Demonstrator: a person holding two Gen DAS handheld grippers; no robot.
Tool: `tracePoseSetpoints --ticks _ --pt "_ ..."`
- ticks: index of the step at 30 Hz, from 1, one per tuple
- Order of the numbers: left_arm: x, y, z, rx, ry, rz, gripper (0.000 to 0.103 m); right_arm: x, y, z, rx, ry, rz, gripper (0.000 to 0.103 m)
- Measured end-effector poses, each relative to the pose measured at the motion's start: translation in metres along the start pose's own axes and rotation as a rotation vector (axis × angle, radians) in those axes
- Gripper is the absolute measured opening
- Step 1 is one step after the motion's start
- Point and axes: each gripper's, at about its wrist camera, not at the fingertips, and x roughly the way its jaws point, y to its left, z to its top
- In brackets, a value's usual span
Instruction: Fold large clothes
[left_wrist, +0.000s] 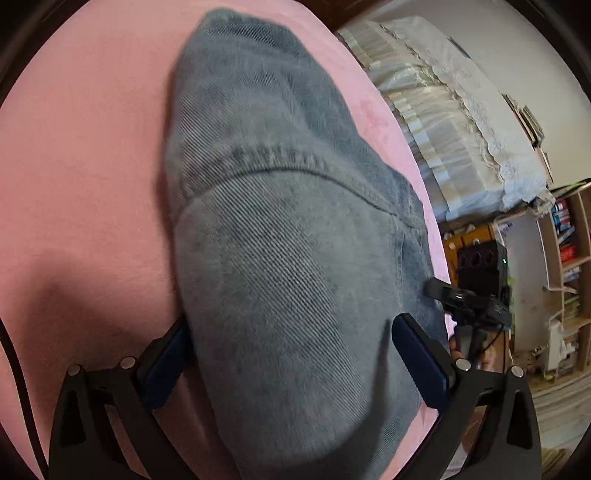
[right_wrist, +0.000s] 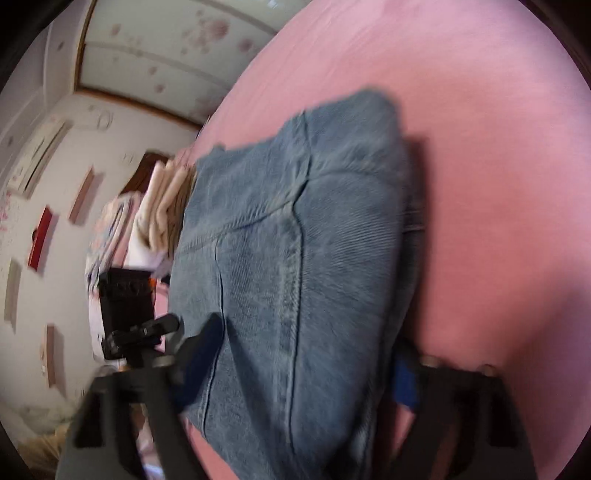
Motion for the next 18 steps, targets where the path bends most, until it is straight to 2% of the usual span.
tracePoseSetpoints --ticks 4,8,12,14,16,18 --pt "0.015 -0.009 0.003 0.066 0.041 0.046 0.102 0.013 0.002 0.002 -0.036 0.043 -0.025 0.068" --pt "0.020 -0.011 0.008 0.055 0.087 0.060 0.103 0.016 0.003 -0.001 -0.050 0.057 -0.047 0.069" --pt "0.021 -0.019 0.014 0.027 0.079 0.080 0.103 0.020 0.013 0.000 -0.081 0.056 -0.084 0.068" --pt "0.018 -0.023 0.012 0.002 0.038 0.102 0.103 0.018 0.017 -0.002 -0.104 0.042 -0.119 0.062" --pt "0.019 -0.031 0.010 0.030 0.019 0.178 0.095 0.021 0.027 -0.005 -0.122 0.029 -0.161 0.052" --pt "0.019 -0.043 0.009 0.061 0.016 0.251 0.081 0.021 0.034 -0.005 -0.109 0.018 -0.181 0.041"
